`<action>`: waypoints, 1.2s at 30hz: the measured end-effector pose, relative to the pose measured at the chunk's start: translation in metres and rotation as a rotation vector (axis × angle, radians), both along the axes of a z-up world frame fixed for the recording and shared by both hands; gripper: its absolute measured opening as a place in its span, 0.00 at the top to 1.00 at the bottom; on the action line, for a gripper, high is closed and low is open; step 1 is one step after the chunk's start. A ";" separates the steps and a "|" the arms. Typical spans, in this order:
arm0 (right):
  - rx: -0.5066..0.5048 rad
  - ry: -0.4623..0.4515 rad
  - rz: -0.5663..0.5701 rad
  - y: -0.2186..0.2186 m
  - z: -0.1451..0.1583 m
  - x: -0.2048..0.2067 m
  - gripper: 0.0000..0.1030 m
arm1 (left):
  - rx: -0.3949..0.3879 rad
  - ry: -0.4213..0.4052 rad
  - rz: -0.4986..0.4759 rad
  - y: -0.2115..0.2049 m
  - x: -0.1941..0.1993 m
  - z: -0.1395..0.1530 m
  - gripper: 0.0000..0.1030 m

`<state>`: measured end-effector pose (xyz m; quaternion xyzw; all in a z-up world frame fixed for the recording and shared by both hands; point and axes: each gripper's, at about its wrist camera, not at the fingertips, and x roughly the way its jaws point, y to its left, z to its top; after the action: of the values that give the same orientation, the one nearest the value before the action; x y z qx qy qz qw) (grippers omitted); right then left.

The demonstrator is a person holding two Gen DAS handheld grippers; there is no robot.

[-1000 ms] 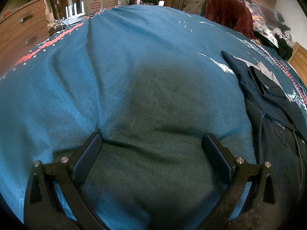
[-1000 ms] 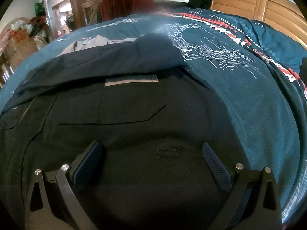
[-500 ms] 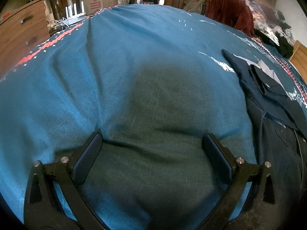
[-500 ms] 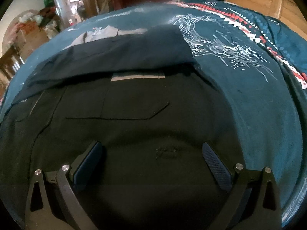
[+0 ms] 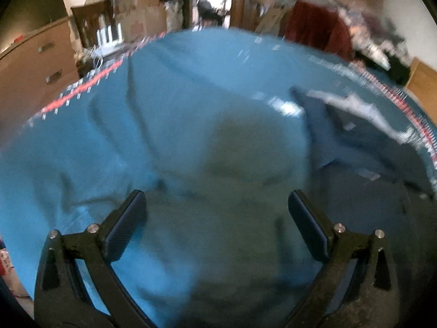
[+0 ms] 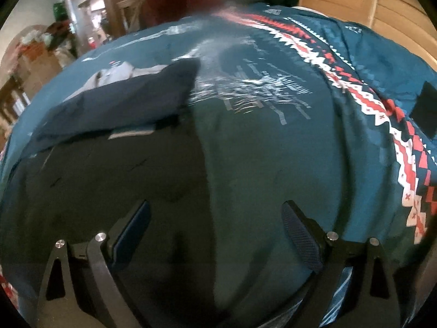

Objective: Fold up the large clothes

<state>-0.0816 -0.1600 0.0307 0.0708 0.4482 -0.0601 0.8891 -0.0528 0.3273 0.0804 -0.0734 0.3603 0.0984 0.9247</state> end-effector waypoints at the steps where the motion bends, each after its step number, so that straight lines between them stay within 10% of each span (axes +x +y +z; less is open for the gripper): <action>1: 0.002 -0.005 -0.015 -0.006 0.000 0.005 0.06 | -0.003 -0.018 -0.014 -0.009 0.000 0.006 0.01; 5: 0.022 0.013 -0.059 -0.025 -0.012 0.035 0.06 | -0.018 -0.006 -0.136 -0.060 0.021 0.012 0.01; 11: -0.010 0.033 -0.018 -0.033 -0.051 0.048 0.00 | -0.052 0.196 -0.152 -0.082 0.057 -0.067 0.00; 36: -0.006 -0.074 -0.014 -0.031 -0.061 0.040 0.00 | -0.015 0.164 -0.139 -0.094 0.054 -0.070 0.00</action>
<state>-0.0414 -0.1915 -0.0300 0.0738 0.4141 -0.0651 0.9049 0.0012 0.2330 0.0101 -0.0469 0.4399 0.0372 0.8961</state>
